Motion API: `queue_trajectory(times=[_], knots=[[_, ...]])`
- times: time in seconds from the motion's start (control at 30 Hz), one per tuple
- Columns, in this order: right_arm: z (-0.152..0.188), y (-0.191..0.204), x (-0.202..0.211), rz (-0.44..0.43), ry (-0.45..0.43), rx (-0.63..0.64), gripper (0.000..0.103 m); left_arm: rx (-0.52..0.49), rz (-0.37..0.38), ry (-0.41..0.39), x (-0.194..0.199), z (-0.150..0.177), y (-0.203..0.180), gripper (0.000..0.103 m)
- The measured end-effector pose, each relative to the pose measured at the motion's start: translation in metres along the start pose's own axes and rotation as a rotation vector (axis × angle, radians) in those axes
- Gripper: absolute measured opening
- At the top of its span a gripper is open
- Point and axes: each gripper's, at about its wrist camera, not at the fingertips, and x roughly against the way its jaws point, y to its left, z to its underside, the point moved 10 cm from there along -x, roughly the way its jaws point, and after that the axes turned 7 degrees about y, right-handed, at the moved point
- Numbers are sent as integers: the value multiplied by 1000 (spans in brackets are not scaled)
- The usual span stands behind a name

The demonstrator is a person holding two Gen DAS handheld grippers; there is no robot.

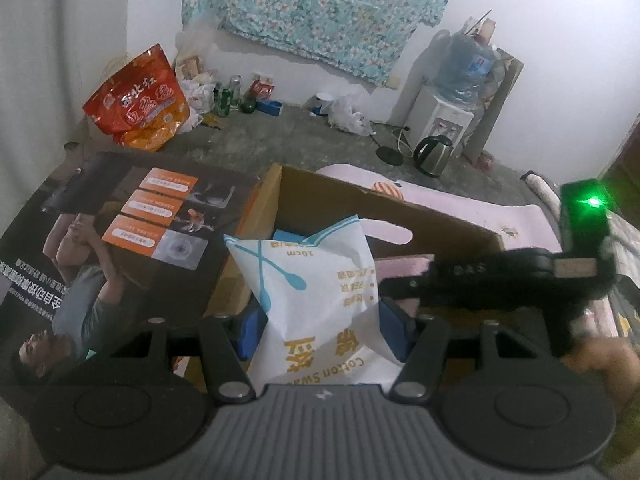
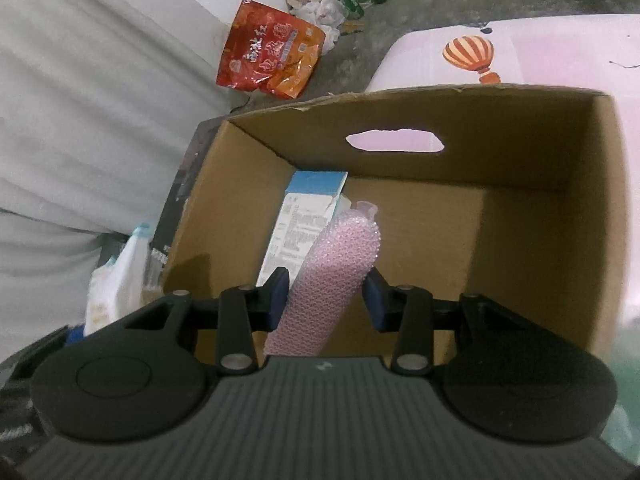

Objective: Organize soft objects
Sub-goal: 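Carry cotton-swab bag in left tool while right tool carries pink item toward box, then open right tool dropping pink item while left tool releases cotton-swab bag into box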

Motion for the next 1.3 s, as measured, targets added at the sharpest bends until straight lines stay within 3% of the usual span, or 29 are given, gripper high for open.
queue_trajectory(times=[0.4,0.67,0.77,1.03,1.17,1.3], knots=[[-25,-26,-49,51,2,-24,42,-16,8,14,-5,4,-2,61],[-31,-37,-38,109,-37,-51,67,-19,13,17,-6,3,0,62],[-32,-37,-37,90,-34,-76,77,-18,11,16,-6,3,0,62],[-33,-28,-44,-93,-23,-165,77,-18,7,24,-6,6,-3,62],[-33,-19,-13,-104,-88,-109,77,-32,14,34,-7,8,-10,62],[-24,-13,52,-186,-198,-70,77,-70,23,51,-10,7,-31,62]])
